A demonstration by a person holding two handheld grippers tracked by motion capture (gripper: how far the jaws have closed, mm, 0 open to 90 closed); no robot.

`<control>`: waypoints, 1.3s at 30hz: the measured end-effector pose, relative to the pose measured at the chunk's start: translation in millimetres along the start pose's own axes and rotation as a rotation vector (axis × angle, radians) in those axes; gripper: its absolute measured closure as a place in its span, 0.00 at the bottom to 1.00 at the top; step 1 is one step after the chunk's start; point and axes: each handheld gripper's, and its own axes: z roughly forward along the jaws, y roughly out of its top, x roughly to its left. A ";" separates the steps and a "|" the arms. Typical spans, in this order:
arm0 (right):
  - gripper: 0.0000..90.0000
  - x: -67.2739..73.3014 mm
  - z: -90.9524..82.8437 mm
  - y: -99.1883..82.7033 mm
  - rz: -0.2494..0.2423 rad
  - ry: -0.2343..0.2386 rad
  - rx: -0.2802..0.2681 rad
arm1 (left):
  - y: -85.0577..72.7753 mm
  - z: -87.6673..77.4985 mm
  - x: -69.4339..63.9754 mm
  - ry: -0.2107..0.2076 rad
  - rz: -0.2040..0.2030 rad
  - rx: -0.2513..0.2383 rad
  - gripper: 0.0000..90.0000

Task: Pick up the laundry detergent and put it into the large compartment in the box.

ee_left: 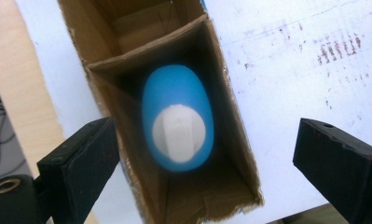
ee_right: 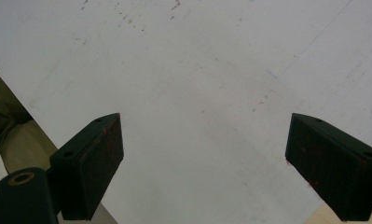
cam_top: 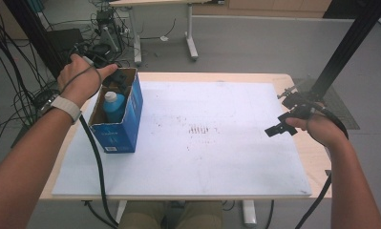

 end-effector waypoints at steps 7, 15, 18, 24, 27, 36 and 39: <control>0.13 3.8 -2.5 -0.7 0.002 -0.006 -0.001 | -4.4 -26.0 -4.9 -0.013 0.047 -0.037 0.08; 0.13 5.8 -3.4 -1.6 0.010 -0.012 0.001 | -0.2 -44.0 -24.8 -0.047 0.178 -0.044 0.08; 0.13 6.9 -4.5 -1.4 0.006 -0.014 0.001 | 3.9 -46.5 -33.4 -0.055 0.222 -0.031 0.07; 0.13 8.4 -4.9 -2.0 0.012 -0.015 0.001 | 10.0 -48.9 -46.9 -0.076 0.316 -0.019 0.07; 0.13 8.5 -4.7 -2.4 0.012 -0.015 0.003 | 10.4 -50.1 -51.3 -0.092 0.348 -0.028 0.06; 0.13 8.4 -5.1 -4.4 0.024 -0.014 0.002 | 14.9 -52.5 -69.7 -0.102 0.456 -0.026 0.06; 0.13 8.8 -5.7 -4.8 0.028 -0.015 0.003 | 17.5 -52.4 -75.3 -0.105 0.483 -0.016 0.06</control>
